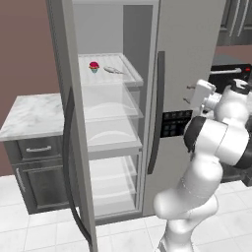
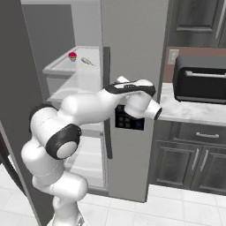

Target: Pick up the frozen fish from the freezer, place it on any shelf in the fridge, and close the fridge and freezer doors when done.

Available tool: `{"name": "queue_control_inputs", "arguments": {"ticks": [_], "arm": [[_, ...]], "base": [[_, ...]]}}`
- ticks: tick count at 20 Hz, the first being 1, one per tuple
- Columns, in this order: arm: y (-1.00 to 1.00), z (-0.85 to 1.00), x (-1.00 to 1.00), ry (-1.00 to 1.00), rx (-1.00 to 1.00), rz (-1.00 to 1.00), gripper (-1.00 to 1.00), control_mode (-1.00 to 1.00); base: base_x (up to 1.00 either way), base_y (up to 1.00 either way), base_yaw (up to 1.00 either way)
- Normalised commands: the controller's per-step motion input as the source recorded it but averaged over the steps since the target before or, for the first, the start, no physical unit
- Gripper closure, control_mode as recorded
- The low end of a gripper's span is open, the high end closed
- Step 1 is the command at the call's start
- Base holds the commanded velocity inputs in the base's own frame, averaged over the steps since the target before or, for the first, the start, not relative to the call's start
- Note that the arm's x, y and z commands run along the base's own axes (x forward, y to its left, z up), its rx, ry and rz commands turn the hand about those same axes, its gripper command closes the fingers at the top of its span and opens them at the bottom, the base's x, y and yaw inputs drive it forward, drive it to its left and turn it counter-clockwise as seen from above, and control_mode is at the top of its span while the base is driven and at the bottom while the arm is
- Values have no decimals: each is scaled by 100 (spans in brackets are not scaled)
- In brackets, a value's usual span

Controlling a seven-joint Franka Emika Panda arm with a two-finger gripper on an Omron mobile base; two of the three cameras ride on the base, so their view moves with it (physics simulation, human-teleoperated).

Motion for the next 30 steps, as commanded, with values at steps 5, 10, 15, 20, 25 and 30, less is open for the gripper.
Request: {"name": "queue_control_inputs", "arguments": {"ticks": [5, 10, 15, 20, 25, 30], "arm": [[27, 52, -90, -21, -17, -9, -100, -100], [2, 22, -28, -5, -9, -5, -100, -100], [12, 1, -35, -3, -10, -1, -100, -100], [53, 54, -100, -23, -26, 0, -100, -100], [74, 44, -99, -23, -34, 0, -100, -100], [81, 33, -87, -23, -35, 0, -100, -100]], "base": [[0, 0, 0], [0, 0, 0], [0, 0, 0], [0, 0, 0], [0, 0, 0], [0, 0, 0]]}}
